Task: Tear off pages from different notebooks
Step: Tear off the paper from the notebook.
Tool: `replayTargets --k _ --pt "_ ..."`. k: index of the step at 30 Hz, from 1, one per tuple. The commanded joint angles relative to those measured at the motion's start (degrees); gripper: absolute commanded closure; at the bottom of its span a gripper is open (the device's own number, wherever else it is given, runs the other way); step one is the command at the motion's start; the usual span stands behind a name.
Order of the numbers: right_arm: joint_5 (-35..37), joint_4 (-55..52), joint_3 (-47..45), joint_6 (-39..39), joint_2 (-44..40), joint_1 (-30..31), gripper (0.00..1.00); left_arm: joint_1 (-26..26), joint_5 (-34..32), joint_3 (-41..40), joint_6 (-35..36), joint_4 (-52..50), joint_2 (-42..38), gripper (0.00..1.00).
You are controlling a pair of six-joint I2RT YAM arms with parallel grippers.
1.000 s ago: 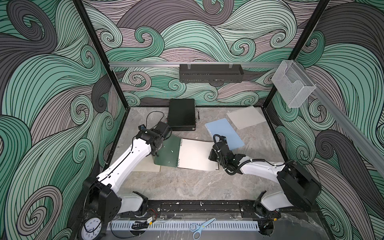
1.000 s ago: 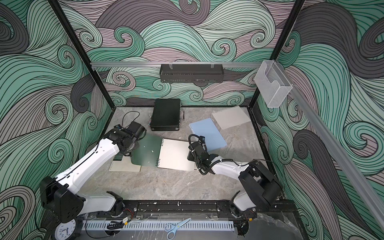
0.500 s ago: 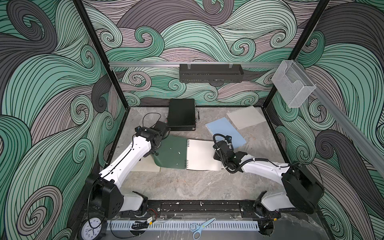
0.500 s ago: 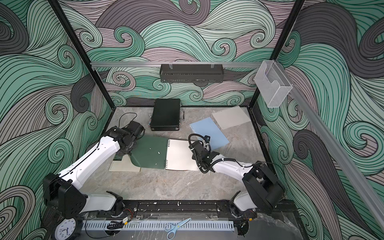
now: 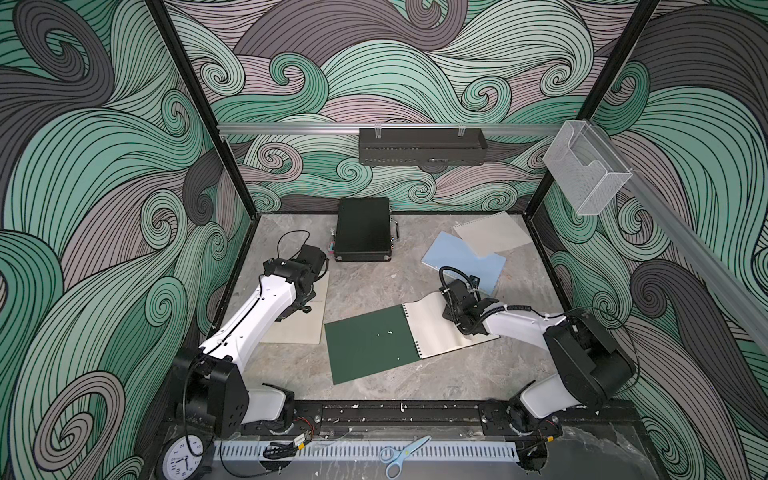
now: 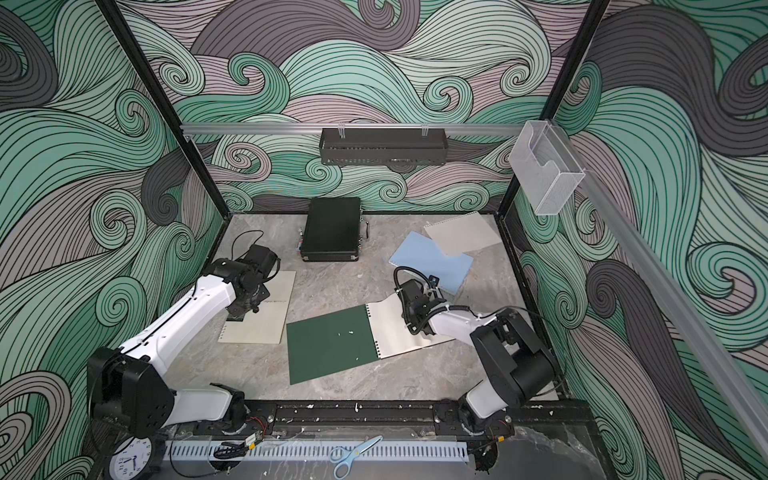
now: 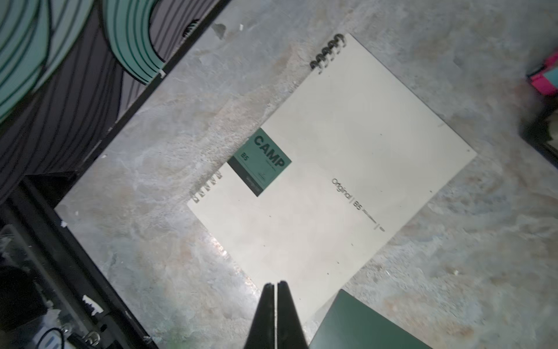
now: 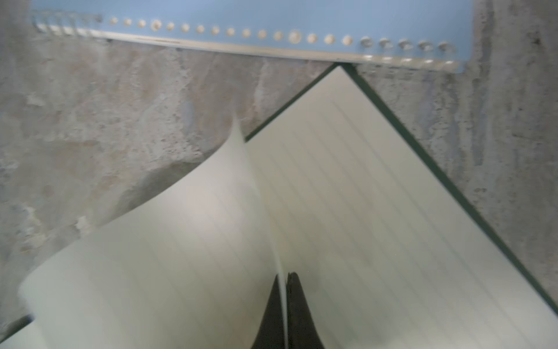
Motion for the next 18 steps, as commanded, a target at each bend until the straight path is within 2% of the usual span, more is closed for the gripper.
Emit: replayTargets --k 1,2,4,5,6,8,10,14,18 --pt "-2.65 1.89 1.27 -1.45 -3.00 3.80 1.00 0.30 14.16 0.73 5.87 4.72 -2.68 1.00" --pt "-2.63 0.92 2.58 -1.49 -3.88 4.84 1.00 0.24 20.30 -0.14 6.61 6.58 -3.51 0.96" --pt "-3.03 -0.51 5.05 -1.45 -5.15 5.98 1.00 -0.35 29.94 -4.27 5.04 11.71 -6.02 0.49" --pt "-3.46 -1.27 6.43 -1.36 -5.74 6.35 1.00 -0.58 33.59 -7.03 3.41 14.84 -7.66 0.31" --pt "-3.66 -1.74 7.92 -1.50 -6.33 6.81 1.00 -0.82 35.74 -8.88 2.04 17.01 -9.32 0.25" --pt "-3.42 -3.36 11.25 -2.11 -7.12 7.64 1.00 -1.35 35.87 -12.58 0.93 19.33 -12.58 0.19" --pt "-3.79 -5.14 14.65 -2.67 -7.48 8.32 1.00 -1.46 33.76 -15.53 0.77 20.08 -15.59 0.17" --pt "-5.84 -6.25 19.39 -4.11 -8.24 9.96 1.00 -1.51 35.95 -23.41 3.48 28.17 -19.54 0.18" --pt "-5.82 -8.03 22.62 -5.35 -8.76 11.72 1.00 -1.87 36.78 -28.03 5.56 32.59 -22.13 0.19"
